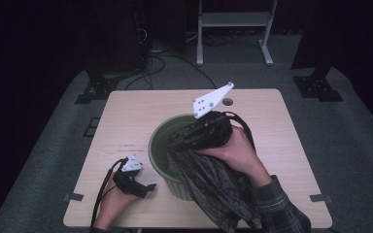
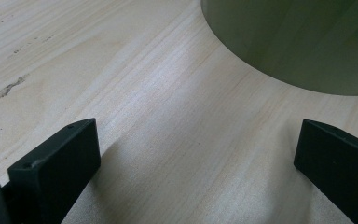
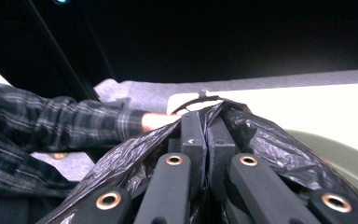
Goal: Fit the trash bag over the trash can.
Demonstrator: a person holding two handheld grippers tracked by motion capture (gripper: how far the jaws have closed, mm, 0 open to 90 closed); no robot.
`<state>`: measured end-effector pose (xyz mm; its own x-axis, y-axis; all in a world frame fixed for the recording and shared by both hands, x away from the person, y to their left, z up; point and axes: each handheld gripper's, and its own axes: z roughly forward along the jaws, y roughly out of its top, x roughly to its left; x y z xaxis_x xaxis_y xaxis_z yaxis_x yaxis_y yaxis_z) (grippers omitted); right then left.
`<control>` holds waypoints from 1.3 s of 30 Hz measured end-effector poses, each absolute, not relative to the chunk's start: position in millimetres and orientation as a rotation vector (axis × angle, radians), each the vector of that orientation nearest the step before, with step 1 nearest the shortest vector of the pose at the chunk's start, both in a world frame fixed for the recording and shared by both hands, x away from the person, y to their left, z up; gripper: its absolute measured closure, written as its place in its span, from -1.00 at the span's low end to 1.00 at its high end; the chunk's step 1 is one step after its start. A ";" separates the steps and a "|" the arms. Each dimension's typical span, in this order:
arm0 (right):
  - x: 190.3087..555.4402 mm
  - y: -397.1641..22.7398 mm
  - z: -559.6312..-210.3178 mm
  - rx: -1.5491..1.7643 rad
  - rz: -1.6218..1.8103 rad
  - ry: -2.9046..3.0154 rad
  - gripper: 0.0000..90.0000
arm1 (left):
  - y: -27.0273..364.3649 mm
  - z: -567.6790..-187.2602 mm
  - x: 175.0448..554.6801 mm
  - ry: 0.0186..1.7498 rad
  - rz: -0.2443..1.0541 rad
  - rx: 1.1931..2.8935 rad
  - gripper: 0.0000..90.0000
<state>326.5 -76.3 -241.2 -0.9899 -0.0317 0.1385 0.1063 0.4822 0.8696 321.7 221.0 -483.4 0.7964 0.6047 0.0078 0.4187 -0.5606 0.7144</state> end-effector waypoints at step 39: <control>351.4 -107.3 -258.4 -0.306 -1.565 -2.605 0.07 | 221.0 -483.4 321.7 0.745 0.326 2.250 -1.00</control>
<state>351.4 -107.3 -258.4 -0.9762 0.1260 0.1765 0.2150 0.4559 0.8637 321.7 221.0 -483.4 0.7996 0.6004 0.0097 0.4147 -0.5639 0.7142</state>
